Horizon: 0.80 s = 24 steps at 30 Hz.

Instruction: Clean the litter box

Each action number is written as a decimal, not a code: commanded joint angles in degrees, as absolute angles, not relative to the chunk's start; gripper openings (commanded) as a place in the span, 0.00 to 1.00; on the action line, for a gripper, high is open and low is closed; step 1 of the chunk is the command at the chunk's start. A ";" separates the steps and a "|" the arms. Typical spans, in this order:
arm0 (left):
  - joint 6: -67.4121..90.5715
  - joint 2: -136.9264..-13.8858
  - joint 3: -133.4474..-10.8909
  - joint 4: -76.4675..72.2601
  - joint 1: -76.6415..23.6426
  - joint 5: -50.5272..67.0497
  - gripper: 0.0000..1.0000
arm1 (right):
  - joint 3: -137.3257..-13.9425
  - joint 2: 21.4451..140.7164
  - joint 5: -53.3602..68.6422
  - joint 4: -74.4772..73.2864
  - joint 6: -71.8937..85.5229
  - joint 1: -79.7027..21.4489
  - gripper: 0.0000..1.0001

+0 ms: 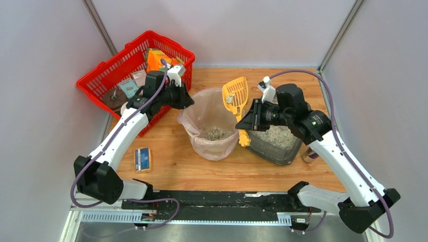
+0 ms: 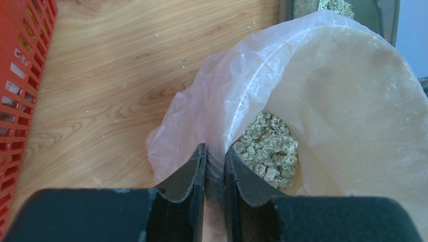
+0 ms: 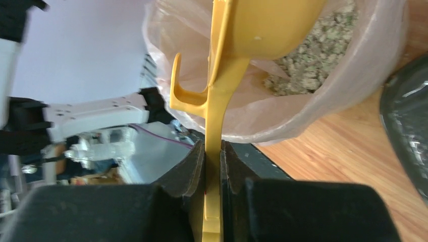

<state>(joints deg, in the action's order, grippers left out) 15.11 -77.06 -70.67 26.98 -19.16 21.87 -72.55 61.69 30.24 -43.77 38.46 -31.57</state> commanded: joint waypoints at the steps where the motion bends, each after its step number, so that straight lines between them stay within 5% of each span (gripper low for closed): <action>1: 16.35 -77.70 -71.89 29.18 -20.83 26.01 0.00 | -79.96 64.42 18.92 -54.63 26.66 -36.64 0.00; 24: 15.73 -77.34 -72.51 30.15 -20.83 25.66 0.00 | -94.74 78.57 -29.16 -72.16 11.26 -63.01 0.00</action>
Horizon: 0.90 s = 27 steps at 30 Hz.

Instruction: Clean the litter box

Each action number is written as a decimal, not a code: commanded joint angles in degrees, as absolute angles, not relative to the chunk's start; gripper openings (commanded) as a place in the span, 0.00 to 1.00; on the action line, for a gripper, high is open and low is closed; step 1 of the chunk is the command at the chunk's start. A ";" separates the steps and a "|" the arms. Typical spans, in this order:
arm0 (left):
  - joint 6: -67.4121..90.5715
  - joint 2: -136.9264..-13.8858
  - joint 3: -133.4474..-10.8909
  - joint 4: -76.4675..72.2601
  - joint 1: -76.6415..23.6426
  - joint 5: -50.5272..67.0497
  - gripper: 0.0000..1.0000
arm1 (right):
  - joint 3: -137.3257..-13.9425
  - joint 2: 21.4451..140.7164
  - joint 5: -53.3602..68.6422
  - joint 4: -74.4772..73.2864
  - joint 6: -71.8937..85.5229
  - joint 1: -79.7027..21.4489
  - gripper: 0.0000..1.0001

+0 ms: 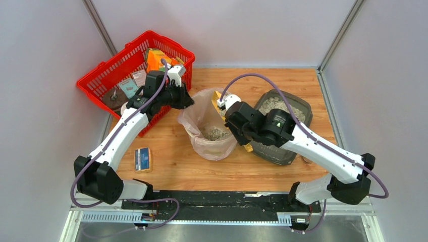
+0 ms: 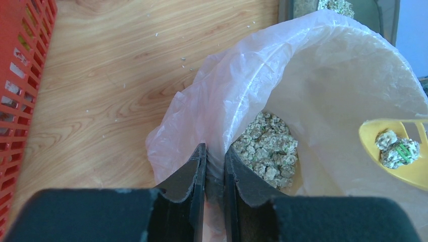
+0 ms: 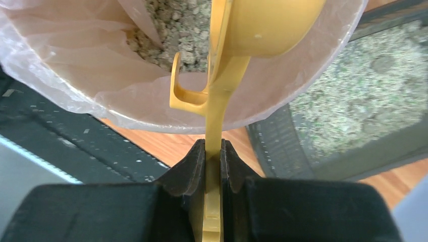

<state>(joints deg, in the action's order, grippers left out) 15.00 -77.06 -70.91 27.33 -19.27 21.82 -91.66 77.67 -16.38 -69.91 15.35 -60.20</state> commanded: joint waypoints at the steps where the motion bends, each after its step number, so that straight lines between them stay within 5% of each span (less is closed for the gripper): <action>1: 15.82 -77.34 -72.60 30.23 -20.83 25.66 0.00 | -94.83 78.84 -30.31 -72.16 10.47 -63.37 0.00; 18: 15.56 -77.61 -72.77 30.59 -20.83 25.66 0.00 | -92.20 85.25 -60.71 -77.69 1.76 -76.55 0.00; 27: 15.38 -77.52 -72.86 30.67 -20.83 25.66 0.00 | -93.78 85.08 -63.99 -79.90 3.08 -77.69 0.00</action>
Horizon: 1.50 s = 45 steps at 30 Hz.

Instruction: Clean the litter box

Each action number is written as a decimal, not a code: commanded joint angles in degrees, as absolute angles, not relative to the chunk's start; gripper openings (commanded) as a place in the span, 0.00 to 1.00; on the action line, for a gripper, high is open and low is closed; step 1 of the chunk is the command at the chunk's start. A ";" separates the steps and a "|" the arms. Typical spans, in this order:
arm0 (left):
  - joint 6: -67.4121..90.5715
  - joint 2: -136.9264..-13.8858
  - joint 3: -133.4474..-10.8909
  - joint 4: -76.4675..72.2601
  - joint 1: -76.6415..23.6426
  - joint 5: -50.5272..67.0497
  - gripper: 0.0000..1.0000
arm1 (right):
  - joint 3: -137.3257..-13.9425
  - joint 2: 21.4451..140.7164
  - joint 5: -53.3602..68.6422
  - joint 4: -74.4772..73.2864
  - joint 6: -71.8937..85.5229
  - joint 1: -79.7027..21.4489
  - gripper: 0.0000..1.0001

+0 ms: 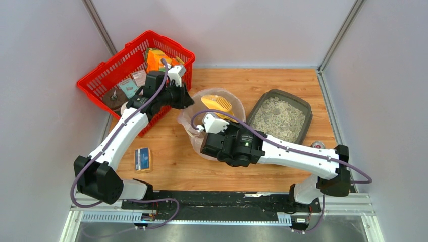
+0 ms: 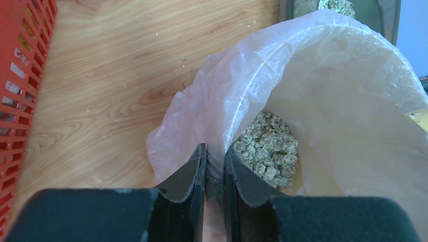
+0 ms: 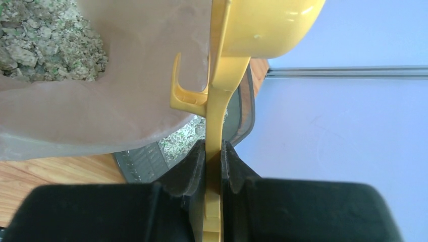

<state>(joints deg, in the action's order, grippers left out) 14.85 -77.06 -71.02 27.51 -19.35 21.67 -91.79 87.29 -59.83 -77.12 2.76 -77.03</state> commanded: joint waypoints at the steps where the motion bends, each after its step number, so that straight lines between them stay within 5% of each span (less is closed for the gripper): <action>1: 15.38 -77.52 -72.86 30.59 -20.83 25.58 0.00 | -93.61 84.73 -63.55 -79.46 3.08 -77.70 0.00; 16: 15.29 -77.35 -72.86 30.76 -20.83 25.40 0.00 | -81.57 62.58 -26.82 -53.53 8.07 -66.46 0.00; 33: 14.94 -75.85 -72.95 30.76 -20.83 24.79 0.00 | -61.19 48.26 30.88 -39.31 40.82 -16.63 0.00; 38: 14.85 -75.41 -72.95 30.76 -20.83 24.79 0.00 | -52.31 46.50 37.79 -32.79 53.24 -6.35 0.00; 45: 15.03 -75.15 -73.21 30.85 -20.83 25.49 0.00 | -40.35 43.68 41.57 -18.04 73.81 -4.13 0.00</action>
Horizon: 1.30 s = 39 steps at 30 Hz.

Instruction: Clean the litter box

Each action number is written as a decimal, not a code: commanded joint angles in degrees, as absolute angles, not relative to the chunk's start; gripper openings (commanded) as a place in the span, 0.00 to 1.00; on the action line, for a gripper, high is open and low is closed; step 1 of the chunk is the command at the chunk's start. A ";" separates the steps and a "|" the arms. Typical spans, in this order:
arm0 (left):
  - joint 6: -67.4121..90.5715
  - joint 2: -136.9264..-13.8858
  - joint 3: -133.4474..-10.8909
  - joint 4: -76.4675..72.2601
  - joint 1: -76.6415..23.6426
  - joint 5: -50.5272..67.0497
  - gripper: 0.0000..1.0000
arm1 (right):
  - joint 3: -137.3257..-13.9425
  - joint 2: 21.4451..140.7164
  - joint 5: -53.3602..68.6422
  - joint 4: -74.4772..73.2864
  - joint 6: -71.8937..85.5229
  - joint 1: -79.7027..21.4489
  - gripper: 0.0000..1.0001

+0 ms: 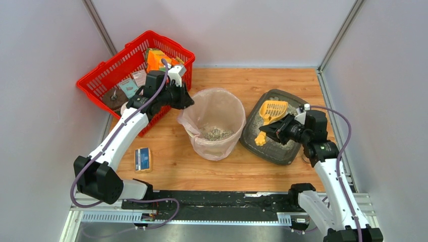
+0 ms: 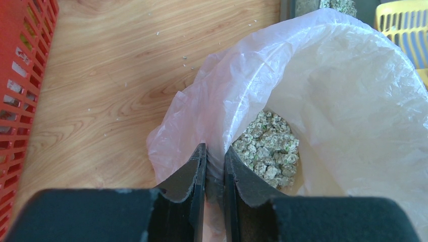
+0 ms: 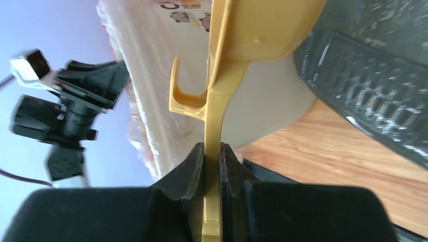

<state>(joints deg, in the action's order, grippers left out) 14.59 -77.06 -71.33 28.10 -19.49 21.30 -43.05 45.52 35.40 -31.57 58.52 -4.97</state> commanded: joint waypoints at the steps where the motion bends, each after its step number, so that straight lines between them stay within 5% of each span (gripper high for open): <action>1: 15.12 -75.06 -73.13 30.85 -20.83 25.49 0.00 | -38.78 43.68 41.83 -17.06 76.70 -3.87 0.00; 15: 15.03 -74.53 -73.13 30.59 -20.83 25.58 0.00 | -25.05 45.44 43.68 1.84 97.72 2.46 0.00; 39: 15.12 -74.53 -72.77 30.32 -20.83 25.40 0.00 | -25.93 68.19 40.25 17.92 104.06 5.36 0.00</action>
<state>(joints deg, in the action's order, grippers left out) 14.41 -76.40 -71.33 28.97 -19.55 21.30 -23.31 64.93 40.21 12.03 103.09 4.38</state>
